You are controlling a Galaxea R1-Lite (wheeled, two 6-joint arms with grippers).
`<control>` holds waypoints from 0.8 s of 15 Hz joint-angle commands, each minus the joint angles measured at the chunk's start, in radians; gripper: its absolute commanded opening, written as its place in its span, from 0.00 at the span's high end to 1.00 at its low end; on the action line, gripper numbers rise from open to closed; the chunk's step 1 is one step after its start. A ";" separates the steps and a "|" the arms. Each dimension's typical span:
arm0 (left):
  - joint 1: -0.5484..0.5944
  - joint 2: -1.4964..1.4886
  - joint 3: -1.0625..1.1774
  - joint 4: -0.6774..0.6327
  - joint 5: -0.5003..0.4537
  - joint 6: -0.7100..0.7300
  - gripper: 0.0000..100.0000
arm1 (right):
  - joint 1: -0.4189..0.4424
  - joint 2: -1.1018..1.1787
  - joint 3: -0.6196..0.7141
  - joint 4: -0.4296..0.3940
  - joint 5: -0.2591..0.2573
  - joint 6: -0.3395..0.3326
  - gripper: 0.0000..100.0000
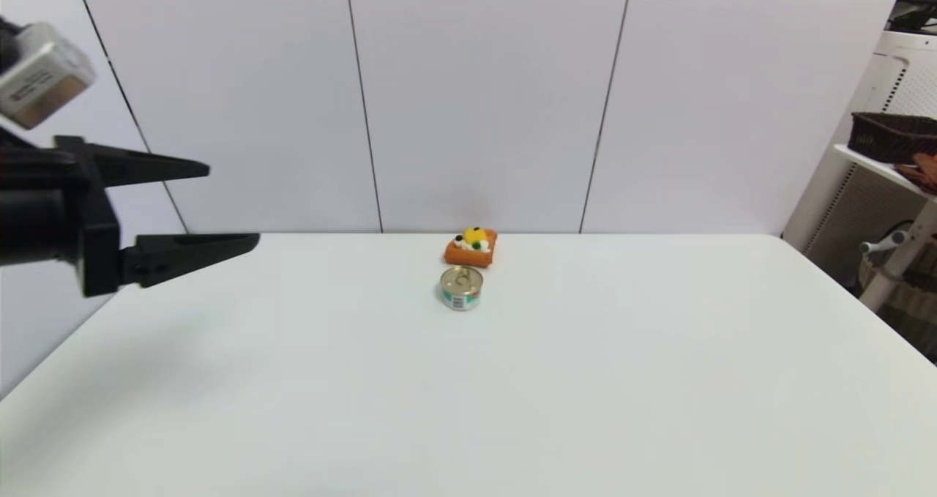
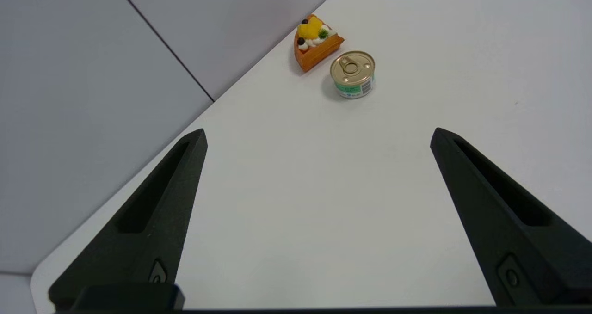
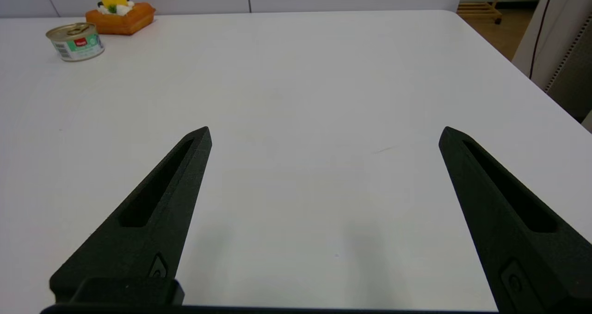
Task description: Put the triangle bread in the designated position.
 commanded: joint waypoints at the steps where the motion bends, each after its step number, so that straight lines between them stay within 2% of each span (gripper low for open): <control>1: 0.092 -0.454 0.358 -0.082 0.119 -0.262 0.00 | 0.000 0.001 0.000 0.000 0.000 0.000 0.00; 4: 0.090 -0.672 0.496 -0.082 0.216 -0.281 0.00 | 0.000 0.001 0.000 0.000 0.000 0.000 0.00; 12: 0.094 -1.076 0.858 -0.085 0.323 -0.318 0.00 | 0.000 0.001 0.000 0.000 0.000 0.000 0.00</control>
